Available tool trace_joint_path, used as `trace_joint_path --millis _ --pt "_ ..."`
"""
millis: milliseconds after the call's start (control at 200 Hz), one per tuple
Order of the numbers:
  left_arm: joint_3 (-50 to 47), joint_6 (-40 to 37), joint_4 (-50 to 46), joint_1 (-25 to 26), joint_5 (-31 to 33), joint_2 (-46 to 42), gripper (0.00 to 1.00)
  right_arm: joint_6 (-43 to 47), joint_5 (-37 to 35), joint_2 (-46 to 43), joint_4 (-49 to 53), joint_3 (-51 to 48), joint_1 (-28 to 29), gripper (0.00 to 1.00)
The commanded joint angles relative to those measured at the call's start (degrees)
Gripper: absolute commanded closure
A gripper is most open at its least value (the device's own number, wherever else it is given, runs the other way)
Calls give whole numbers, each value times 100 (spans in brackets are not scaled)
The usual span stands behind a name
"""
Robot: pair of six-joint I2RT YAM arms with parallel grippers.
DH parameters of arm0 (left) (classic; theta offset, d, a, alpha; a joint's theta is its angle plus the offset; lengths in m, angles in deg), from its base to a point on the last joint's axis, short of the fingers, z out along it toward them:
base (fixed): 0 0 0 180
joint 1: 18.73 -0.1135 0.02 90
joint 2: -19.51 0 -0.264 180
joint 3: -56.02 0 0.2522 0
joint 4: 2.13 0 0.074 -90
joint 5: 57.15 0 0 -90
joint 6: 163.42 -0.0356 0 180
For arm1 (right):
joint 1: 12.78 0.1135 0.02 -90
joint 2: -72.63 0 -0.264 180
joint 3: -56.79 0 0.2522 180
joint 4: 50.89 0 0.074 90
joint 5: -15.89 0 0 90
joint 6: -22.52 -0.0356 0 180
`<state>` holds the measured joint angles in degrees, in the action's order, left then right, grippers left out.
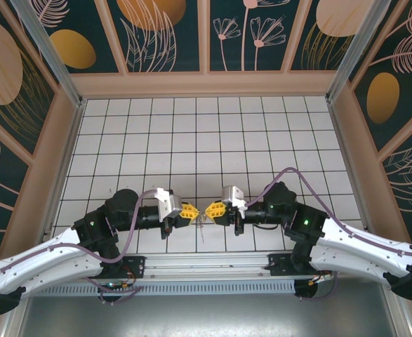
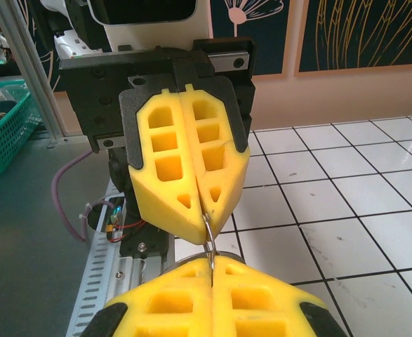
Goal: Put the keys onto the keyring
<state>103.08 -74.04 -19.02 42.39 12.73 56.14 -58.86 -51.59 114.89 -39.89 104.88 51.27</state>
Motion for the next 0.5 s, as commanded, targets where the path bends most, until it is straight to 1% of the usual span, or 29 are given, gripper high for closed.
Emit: trace_joint_path --millis 0,495 --pt "-12 -46 276 -6 -18 -87 100 -3 -134 -95 -109 -66 -52 100" --pt "-14 -49 270 -5 -1 -94 100 -28 -86 -119 -49 -74 -77 100"
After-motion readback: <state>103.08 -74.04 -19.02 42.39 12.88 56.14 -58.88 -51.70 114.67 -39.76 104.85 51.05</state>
